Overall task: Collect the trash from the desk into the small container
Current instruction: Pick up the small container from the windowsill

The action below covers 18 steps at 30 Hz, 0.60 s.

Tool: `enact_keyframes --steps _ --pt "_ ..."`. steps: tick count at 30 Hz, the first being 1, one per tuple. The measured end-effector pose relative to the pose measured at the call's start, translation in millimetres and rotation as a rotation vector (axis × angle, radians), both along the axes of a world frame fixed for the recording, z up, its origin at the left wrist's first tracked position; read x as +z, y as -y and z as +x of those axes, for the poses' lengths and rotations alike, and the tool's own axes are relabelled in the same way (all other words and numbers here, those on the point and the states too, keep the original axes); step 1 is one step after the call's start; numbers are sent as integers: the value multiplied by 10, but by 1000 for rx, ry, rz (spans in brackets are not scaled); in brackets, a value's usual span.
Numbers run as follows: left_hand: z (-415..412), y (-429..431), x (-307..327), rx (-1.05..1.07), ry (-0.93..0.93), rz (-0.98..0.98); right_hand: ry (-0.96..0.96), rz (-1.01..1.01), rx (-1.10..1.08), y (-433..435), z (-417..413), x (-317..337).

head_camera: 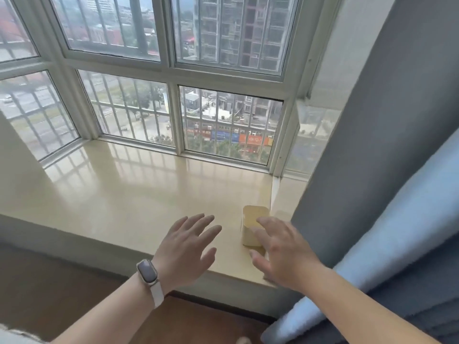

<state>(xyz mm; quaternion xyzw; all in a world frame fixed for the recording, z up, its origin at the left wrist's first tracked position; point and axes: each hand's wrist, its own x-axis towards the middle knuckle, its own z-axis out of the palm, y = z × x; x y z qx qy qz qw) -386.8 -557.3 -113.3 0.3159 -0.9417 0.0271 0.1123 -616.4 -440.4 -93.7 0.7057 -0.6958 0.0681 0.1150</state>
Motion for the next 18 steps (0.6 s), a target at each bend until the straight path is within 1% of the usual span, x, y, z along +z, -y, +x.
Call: enact_keyframes --steps 4,13,18 --pt "-145 324 -83 53 14 17 88 94 49 414 -208 -137" --pt "-537 1042 -61 164 20 25 42 12 146 1408 -645 -231" --pt "-670 1207 3 197 28 37 76 4 183 1698 -753 -194"
